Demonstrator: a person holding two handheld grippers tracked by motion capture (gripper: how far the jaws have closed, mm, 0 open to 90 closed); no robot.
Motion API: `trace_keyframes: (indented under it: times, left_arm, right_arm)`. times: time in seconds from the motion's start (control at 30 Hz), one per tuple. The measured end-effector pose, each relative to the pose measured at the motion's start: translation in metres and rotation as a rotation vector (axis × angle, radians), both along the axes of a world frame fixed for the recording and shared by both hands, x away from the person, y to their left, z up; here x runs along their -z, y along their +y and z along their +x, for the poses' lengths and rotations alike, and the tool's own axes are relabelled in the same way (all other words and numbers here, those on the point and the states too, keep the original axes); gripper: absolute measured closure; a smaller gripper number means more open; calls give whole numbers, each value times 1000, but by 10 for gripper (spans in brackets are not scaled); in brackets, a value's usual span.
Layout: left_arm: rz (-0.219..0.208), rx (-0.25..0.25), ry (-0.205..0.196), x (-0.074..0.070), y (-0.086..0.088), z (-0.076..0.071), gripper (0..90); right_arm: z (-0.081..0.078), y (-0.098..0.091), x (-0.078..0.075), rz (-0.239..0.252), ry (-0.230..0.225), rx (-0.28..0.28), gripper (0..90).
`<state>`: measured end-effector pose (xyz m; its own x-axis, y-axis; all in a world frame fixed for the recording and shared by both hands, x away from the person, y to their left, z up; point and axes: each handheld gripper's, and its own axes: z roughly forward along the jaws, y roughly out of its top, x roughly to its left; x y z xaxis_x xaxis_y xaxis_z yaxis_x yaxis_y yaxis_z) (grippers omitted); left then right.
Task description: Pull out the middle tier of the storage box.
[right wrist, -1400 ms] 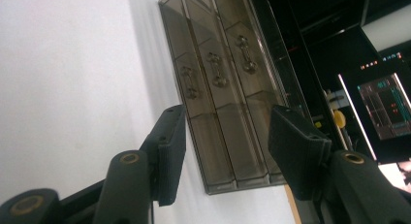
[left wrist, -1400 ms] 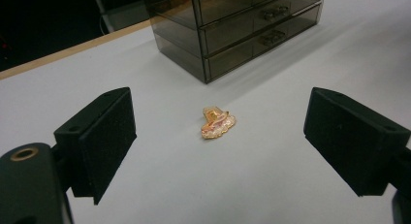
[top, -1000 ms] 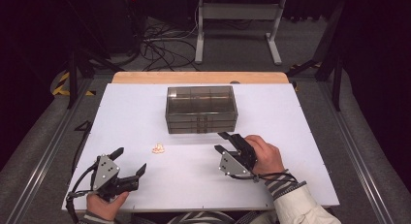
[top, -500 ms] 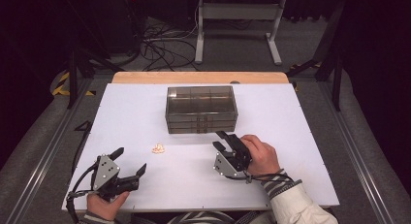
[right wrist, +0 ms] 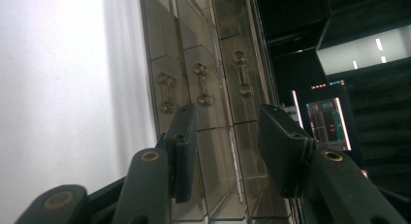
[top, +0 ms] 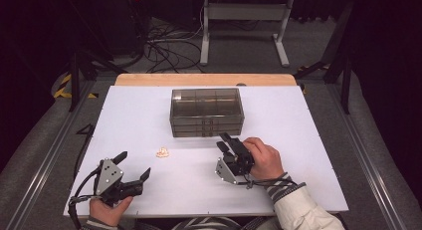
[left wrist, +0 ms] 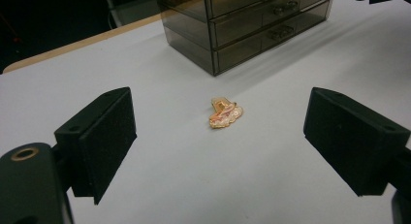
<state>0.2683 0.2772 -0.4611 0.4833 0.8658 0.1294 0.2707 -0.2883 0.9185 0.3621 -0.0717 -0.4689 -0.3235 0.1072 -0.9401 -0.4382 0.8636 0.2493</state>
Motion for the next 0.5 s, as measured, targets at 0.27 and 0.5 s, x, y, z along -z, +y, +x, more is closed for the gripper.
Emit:
trace_keyframes:
  times: [0.27,0.5]
  left_arm:
    - [0,1,0,0,0,0,124]
    - [-1,0,2,0,0,0,124]
  right_arm:
    - [4,7,6,-20,-54,14,625]
    - [8,13,13,-46,-80,24,632]
